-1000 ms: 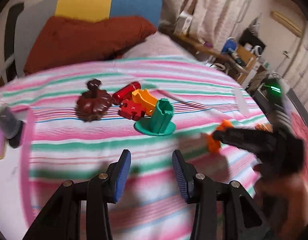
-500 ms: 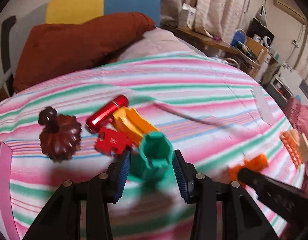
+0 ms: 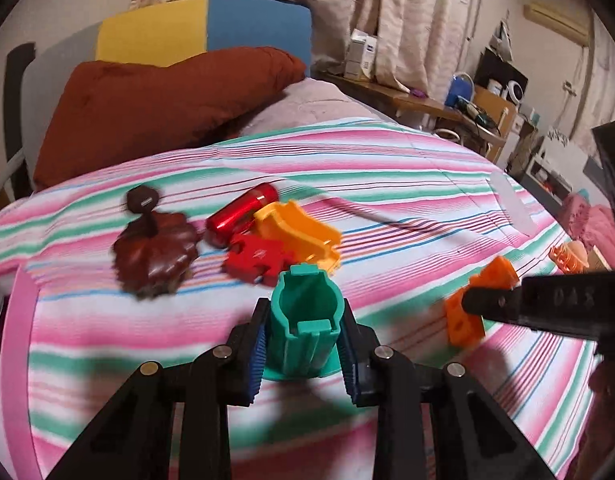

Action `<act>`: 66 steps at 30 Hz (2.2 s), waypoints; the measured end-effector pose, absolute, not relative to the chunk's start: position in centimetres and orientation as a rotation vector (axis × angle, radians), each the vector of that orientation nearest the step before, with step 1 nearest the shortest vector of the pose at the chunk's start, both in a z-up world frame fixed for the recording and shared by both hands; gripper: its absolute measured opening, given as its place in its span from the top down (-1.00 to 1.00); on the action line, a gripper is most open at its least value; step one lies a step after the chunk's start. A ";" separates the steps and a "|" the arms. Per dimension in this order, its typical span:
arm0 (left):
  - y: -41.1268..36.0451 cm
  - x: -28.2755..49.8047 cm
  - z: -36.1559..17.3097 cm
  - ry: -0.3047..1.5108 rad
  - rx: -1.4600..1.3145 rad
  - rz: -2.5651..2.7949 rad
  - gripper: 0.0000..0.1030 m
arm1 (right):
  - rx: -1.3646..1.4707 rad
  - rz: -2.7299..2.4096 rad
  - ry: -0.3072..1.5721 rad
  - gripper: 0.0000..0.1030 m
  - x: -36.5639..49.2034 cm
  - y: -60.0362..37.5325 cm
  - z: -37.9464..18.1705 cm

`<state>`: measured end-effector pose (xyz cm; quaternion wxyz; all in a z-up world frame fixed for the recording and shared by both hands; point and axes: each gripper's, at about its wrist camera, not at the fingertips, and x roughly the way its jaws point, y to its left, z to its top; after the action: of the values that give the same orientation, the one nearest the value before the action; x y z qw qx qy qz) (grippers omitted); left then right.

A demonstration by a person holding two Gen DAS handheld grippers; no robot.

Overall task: Organize rigid objects
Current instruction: 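Carry the teal cup into the tray and open the left gripper while the right gripper holds the orange block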

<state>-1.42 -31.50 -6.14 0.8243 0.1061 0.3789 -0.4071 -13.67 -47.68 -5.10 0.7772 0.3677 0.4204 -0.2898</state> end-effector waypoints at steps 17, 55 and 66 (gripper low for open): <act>-24.4 -2.3 -6.7 0.854 0.092 -0.846 0.36 | 0.467 -0.613 0.974 0.57 -11.0 -43.9 -4.6; -4.8 -0.9 -1.6 0.815 -0.051 -0.661 0.41 | 0.309 -0.592 0.979 0.57 -9.6 -41.6 -4.4; -9.5 6.6 -3.6 0.947 0.028 -0.606 0.40 | 0.318 -0.593 0.980 0.57 -9.4 -41.8 -4.5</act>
<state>6.56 -9.47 -3.55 0.8459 0.0132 0.4491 -0.2872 -9.43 -41.76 -4.49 0.8284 0.1498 0.4619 -0.2791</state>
